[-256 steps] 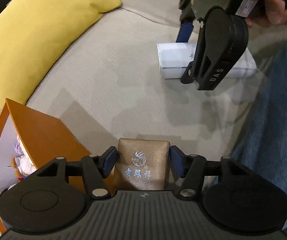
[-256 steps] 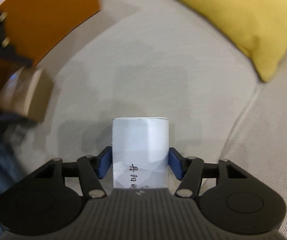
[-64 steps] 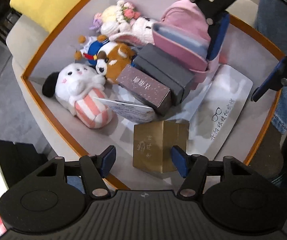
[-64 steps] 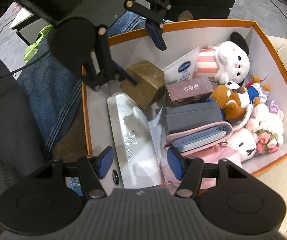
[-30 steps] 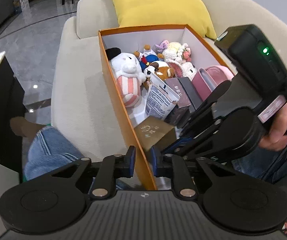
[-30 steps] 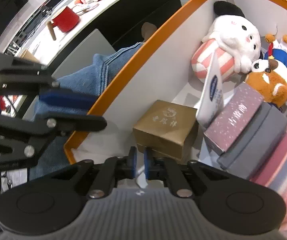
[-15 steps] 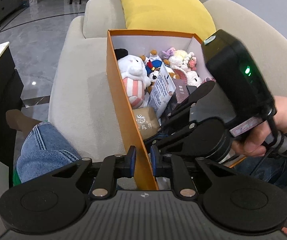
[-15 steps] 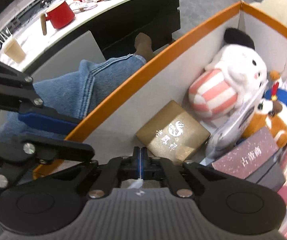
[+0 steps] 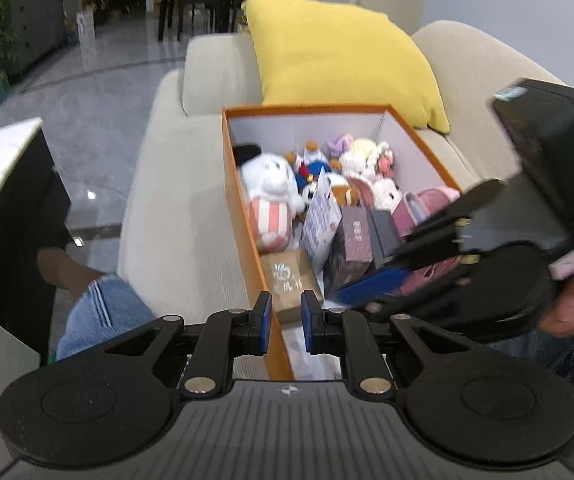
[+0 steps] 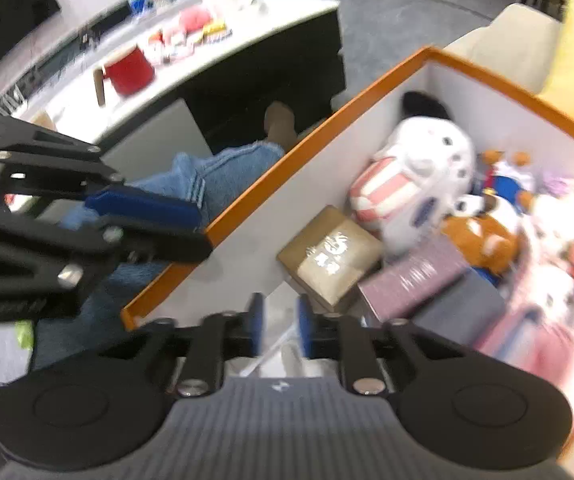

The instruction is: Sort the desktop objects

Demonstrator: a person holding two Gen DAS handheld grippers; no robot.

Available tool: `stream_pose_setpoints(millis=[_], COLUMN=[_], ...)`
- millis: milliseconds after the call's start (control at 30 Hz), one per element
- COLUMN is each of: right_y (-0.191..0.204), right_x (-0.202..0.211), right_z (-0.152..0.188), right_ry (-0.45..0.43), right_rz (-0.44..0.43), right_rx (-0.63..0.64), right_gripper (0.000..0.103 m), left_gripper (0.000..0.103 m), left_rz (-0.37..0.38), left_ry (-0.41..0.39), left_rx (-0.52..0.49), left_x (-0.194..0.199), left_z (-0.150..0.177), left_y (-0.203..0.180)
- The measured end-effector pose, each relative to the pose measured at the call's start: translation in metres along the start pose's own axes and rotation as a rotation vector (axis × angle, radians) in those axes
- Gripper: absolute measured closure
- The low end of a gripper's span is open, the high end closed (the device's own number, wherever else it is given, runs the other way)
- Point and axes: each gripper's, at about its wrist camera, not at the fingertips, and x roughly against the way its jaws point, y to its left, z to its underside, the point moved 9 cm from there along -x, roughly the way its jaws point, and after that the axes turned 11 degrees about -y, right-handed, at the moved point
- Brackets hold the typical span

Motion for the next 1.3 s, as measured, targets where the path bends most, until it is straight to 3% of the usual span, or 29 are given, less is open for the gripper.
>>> stream_pose_setpoints(millis=[100, 167, 267, 333, 433, 500, 567, 633, 767, 1067, 1300], right_y=[-0.003, -0.005, -0.007, -0.011, -0.016, -0.018, -0.018, -0.02, -0.02, -0.021, -0.03], right_x=[0.031, 0.053, 0.078, 0.096, 0.123, 0.136, 0.143, 0.152, 0.165, 0.148, 0.137], right_z=[0.005, 0.009, 0.012, 0.016, 0.022, 0.026, 0.029, 0.033, 0.041, 0.064, 0.076], right_ry=[-0.073, -0.129, -0.202, -0.247, -0.324, -0.355, -0.38, -0.415, -0.511, -0.477, -0.423], right_rz=[0.024, 0.064, 0.118, 0.158, 0.223, 0.244, 0.258, 0.317, 0.447, 0.425, 0.427], right_rx=[-0.017, -0.024, -0.048, -0.065, -0.085, -0.101, -0.118, -0.131, -0.093, -0.15, -0.197], right_gripper=[0.063, 0.052, 0.046, 0.035, 0.026, 0.025, 0.022, 0.012, 0.008, 0.002, 0.002], left_gripper=[0.086, 0.086, 0.085, 0.084, 0.074, 0.066, 0.046, 0.046, 0.036, 0.027, 0.026], left_rz=[-0.034, -0.046, -0.051, -0.052, -0.059, -0.063, -0.066, -0.072, -0.128, -0.234, -0.261], left_ry=[-0.045, -0.075, -0.115, -0.144, -0.186, -0.207, -0.219, -0.226, -0.246, -0.251, -0.168], left_rx=[-0.032, -0.049, -0.069, -0.075, -0.087, -0.088, -0.08, -0.072, -0.067, -0.033, -0.018], left_x=[0.011, 0.017, 0.027, 0.032, 0.039, 0.041, 0.044, 0.045, 0.045, 0.031, 0.013], left_z=[-0.008, -0.013, -0.02, -0.023, -0.026, -0.026, -0.025, -0.024, -0.022, -0.002, 0.015], left_y=[-0.014, -0.025, -0.045, -0.056, -0.07, -0.077, -0.081, -0.084, -0.086, -0.08, -0.075])
